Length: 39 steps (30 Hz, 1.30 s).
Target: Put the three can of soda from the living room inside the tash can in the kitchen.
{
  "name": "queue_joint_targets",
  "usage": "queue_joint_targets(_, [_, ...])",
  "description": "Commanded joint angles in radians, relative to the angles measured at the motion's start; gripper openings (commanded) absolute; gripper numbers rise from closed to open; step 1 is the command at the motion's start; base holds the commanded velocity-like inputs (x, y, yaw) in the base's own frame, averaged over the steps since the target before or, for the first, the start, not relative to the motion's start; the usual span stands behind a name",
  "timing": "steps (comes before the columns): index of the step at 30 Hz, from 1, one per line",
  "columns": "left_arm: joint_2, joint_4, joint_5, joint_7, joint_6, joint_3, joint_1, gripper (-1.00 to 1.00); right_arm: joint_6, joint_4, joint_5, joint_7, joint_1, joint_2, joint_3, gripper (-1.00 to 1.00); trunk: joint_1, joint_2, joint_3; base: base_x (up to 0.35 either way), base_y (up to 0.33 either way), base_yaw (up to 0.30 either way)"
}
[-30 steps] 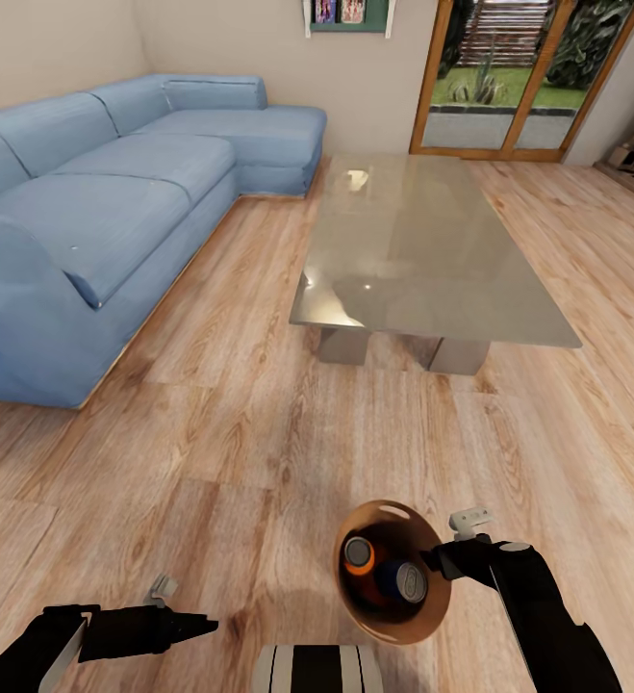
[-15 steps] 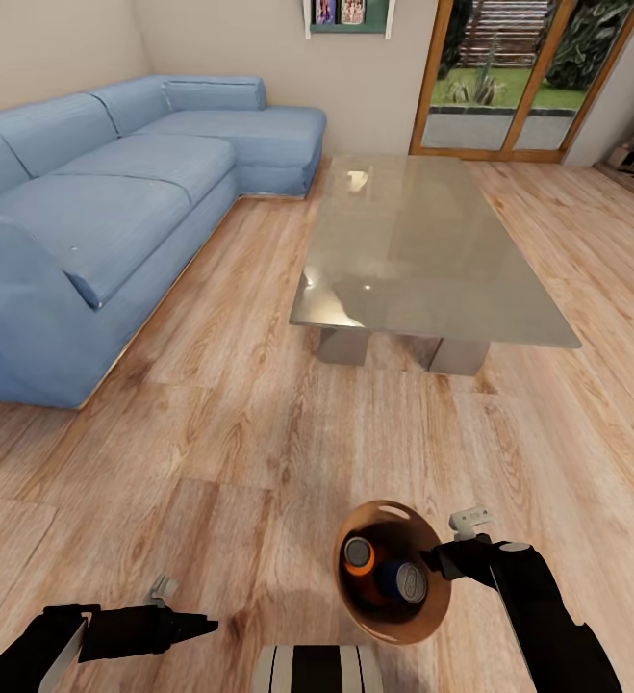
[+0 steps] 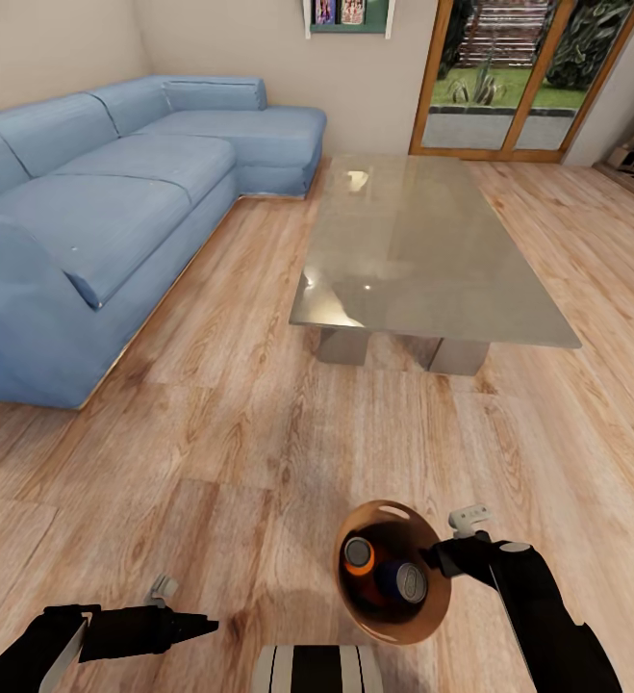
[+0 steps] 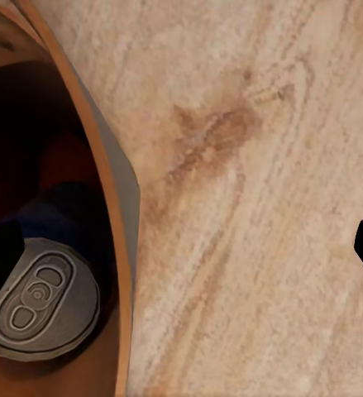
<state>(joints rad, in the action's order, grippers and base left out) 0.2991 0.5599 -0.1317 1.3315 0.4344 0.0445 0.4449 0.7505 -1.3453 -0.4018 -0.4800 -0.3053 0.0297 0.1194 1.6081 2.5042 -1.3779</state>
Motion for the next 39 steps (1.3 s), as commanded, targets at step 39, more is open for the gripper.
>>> queue_joint_targets(39, [0.001,0.0,0.0,0.0,0.001,0.0,0.0,1.0,-0.008,0.0,-0.004,0.004,0.0,-0.004,-0.001,1.0,0.0,0.0,0.019,0.0,0.0,0.0])
